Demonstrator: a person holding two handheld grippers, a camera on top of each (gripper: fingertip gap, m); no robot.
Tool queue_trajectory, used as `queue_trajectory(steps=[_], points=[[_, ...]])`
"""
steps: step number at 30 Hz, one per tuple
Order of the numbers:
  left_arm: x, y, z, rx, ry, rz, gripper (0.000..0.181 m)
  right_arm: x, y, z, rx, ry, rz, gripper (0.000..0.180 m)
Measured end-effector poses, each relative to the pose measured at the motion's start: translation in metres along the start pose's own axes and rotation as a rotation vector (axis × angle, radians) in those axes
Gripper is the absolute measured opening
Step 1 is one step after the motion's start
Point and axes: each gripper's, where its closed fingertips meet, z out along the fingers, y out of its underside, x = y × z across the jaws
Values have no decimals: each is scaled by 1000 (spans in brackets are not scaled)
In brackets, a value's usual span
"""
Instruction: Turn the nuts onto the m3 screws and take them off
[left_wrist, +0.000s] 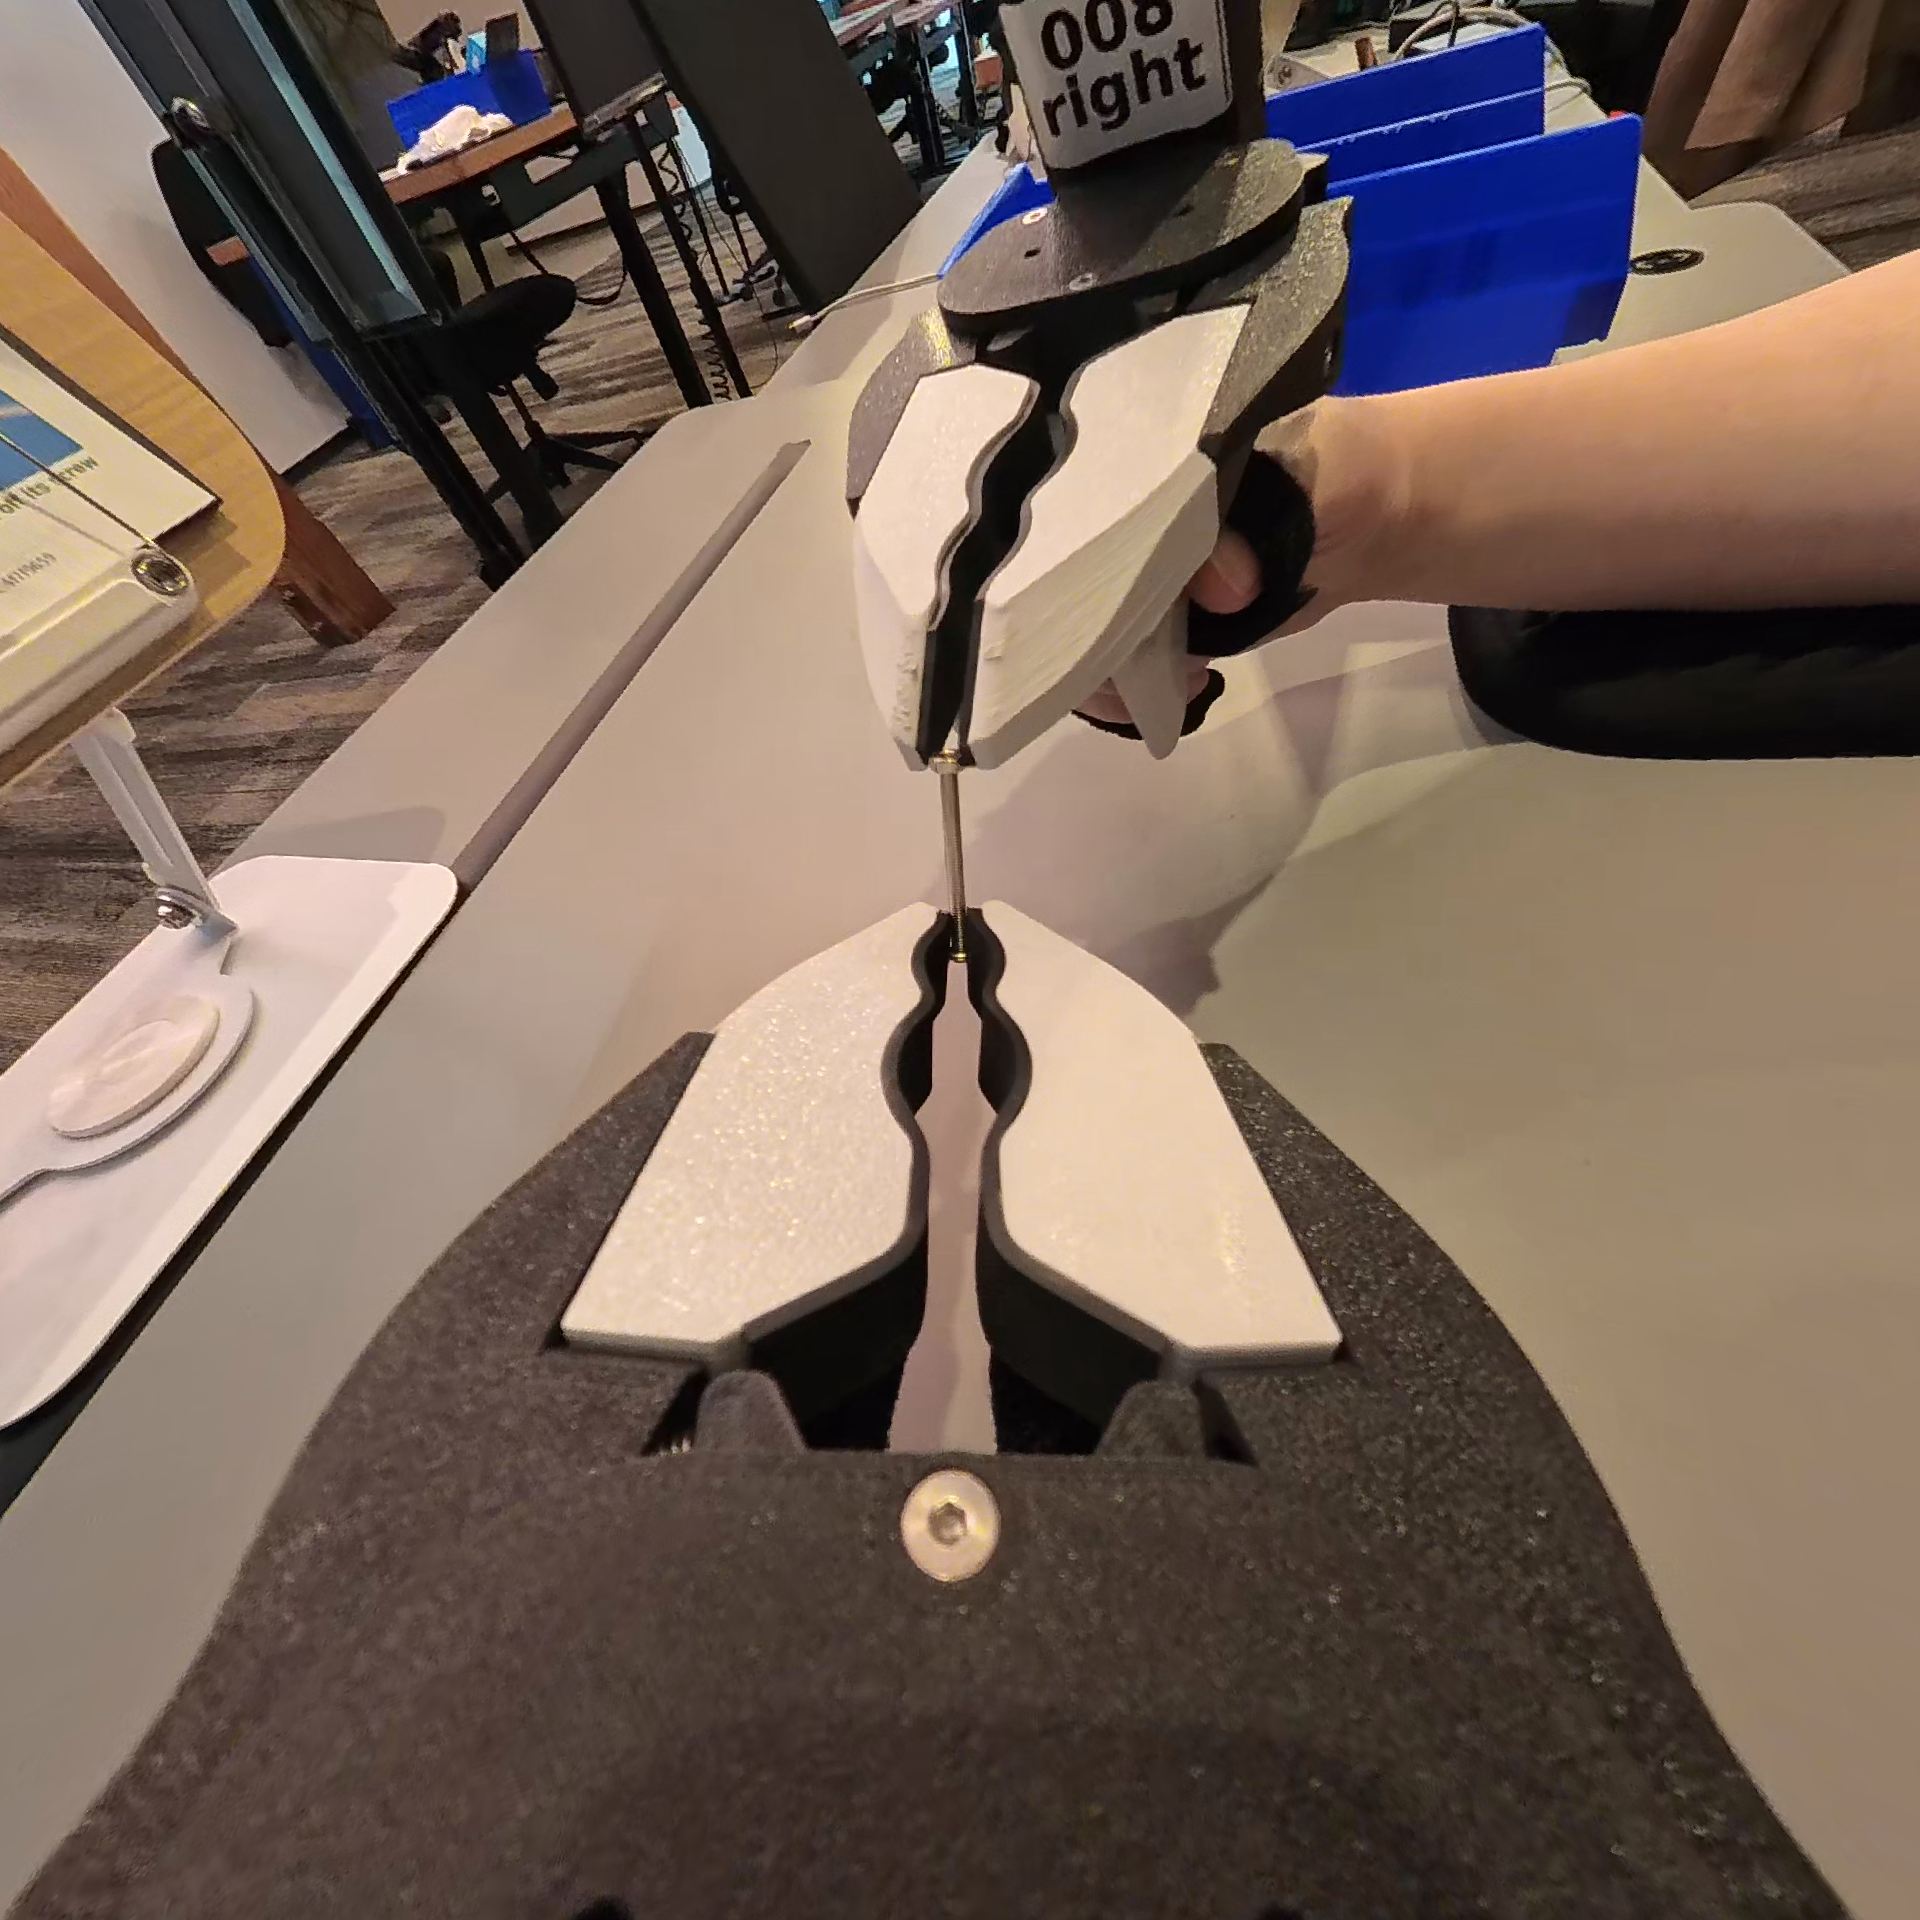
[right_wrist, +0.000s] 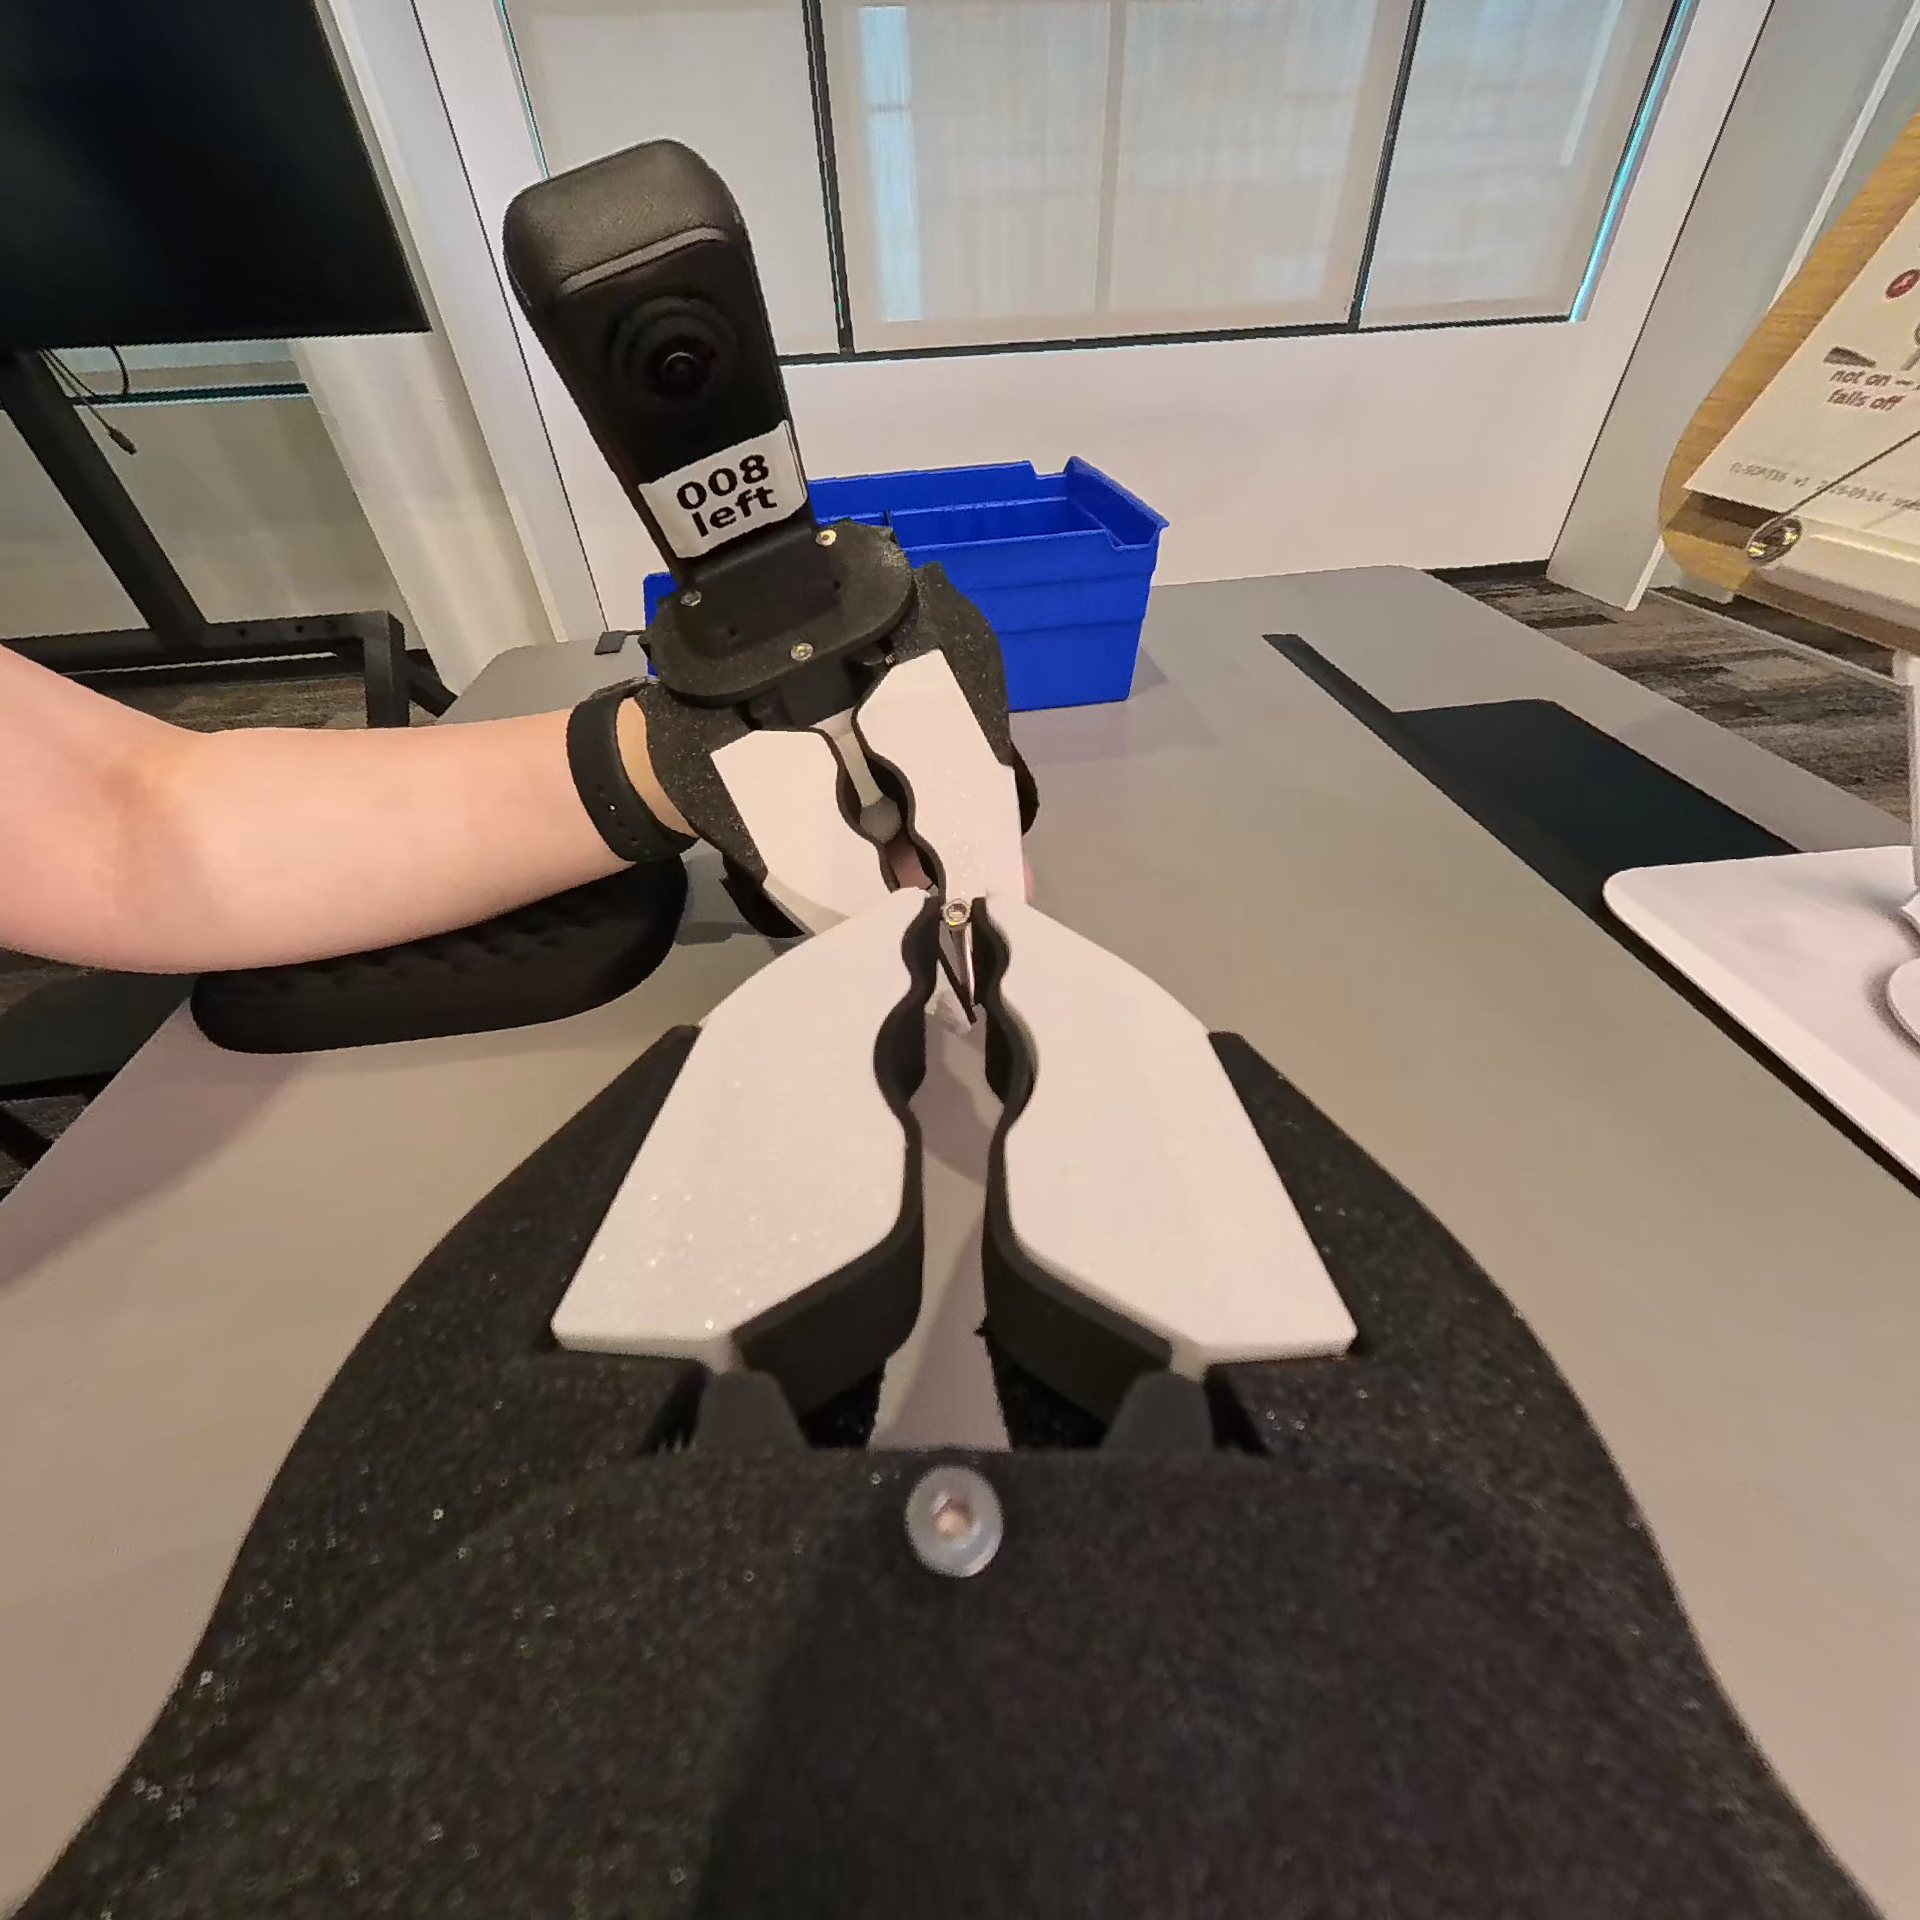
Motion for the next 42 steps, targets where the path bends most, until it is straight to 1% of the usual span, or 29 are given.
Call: queue_trajectory(steps=[20, 29, 42], points=[[2, -3, -2, 15, 8, 6, 2, -2, 0, -1, 6, -12, -18, 4], [4, -12, -5, 61, 12, 18, 2, -4, -9, -3, 58, -10, -45, 11], [9, -17, -5, 84, 38, 22, 2, -11, -14, -2, 76, -11, -119, 13]])
